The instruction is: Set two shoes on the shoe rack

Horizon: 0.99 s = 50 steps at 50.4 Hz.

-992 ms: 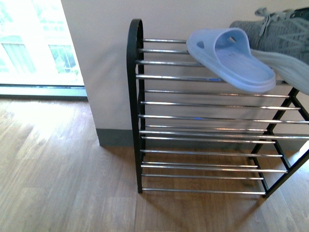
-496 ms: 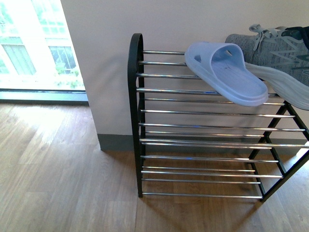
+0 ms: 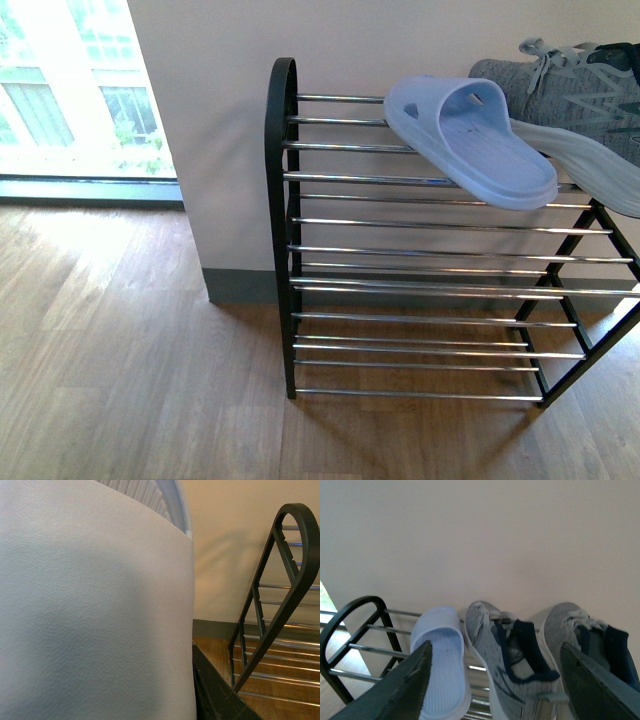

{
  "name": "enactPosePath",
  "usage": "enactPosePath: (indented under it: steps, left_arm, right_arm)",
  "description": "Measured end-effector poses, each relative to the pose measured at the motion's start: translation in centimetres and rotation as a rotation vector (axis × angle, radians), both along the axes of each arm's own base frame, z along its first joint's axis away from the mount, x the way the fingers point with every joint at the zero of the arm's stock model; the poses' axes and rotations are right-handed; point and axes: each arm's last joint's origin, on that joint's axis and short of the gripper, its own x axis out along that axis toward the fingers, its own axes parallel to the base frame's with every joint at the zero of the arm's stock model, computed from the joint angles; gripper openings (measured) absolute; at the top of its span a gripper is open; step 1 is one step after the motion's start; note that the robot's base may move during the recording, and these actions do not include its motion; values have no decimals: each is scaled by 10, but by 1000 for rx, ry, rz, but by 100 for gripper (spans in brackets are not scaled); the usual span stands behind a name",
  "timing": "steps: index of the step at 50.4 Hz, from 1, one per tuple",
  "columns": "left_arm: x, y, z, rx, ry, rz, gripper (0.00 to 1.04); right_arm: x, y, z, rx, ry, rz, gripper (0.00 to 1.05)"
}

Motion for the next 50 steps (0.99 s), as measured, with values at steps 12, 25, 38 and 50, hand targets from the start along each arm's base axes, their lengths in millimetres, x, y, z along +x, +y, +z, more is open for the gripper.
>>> enactPosePath:
  steps: [12,25,38,50]
  left_arm:
    - [0,0,0,0,0,0,2]
    - [0,0,0,0,0,0,2]
    - [0,0,0,0,0,0,2]
    - [0,0,0,0,0,0,2]
  right_arm:
    - [-35,18,-30,2,8,6,20]
    - [-61,29,-47,3,3,-2,1]
    - [-77,38,-58,4,7,8,1]
    - [-90,39,-64,4,4,7,1]
